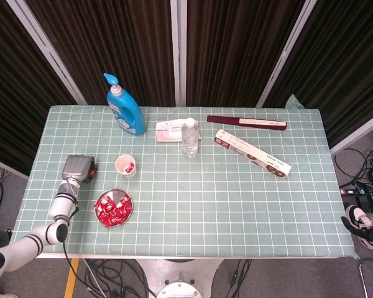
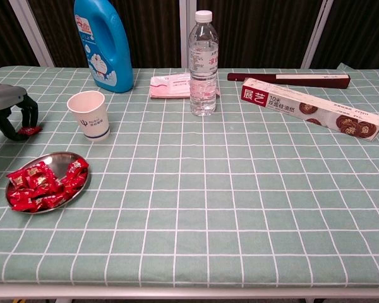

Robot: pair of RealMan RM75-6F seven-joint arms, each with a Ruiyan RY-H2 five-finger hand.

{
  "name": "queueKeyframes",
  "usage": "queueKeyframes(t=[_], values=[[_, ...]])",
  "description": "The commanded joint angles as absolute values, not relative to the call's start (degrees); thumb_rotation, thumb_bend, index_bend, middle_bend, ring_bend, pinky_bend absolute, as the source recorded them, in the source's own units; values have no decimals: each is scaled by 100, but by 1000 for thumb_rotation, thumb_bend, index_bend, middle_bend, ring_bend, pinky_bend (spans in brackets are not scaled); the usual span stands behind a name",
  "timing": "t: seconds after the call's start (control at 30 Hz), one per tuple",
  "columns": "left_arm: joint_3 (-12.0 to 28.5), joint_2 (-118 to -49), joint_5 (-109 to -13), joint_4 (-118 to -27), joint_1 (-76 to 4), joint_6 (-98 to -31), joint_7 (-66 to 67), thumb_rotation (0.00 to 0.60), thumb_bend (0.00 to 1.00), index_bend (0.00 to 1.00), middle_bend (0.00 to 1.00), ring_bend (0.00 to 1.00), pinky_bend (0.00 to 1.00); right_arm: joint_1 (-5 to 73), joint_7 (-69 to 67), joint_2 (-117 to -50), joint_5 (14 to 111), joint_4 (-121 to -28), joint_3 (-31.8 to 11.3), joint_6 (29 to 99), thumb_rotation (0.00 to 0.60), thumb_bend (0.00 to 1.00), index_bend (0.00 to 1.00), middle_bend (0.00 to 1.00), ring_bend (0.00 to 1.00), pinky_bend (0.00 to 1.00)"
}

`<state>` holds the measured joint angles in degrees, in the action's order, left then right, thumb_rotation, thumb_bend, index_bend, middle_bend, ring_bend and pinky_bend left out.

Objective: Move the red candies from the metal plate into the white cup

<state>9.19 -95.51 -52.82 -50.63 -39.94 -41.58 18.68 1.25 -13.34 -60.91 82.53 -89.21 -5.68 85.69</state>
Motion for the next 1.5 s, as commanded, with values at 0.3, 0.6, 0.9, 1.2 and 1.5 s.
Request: queueKeyframes(t=[0.3,0.6,0.9,1.2,1.5], values=[[988,-9289,-5643,-5412,-3799,-4539,1450,600,427,692,750,950,1000,127,-1357,-6076,8315,-8933,-570,8605,600,132,137,201,97,416],[1257,-8329,-6306,-7397,-3570,-5761,1299,600,429,688,743,950,1000,147,-1369,-6098,8315,-8892,-568,8572,600,132,137,200,97,419],[1334,-8490,-6552,-7640,-3999,-5501,1333,600,427,655,708,948,1000,117,-1401,-6100,8244,-8861,-570,8563,600,132,137,200,97,420],[1158,-8857,-6201,-7176,-4304,-5162,2089,600,424,575,611,933,1000,94,-1472,-6096,8203,-8810,-578,8554,600,132,137,200,97,421],[1082,-8742,-5996,-7427,-4259,-5150,2207,600,410,410,438,896,1000,110,-1478,-6111,8218,-8792,-583,8532,600,132,137,200,97,423]])
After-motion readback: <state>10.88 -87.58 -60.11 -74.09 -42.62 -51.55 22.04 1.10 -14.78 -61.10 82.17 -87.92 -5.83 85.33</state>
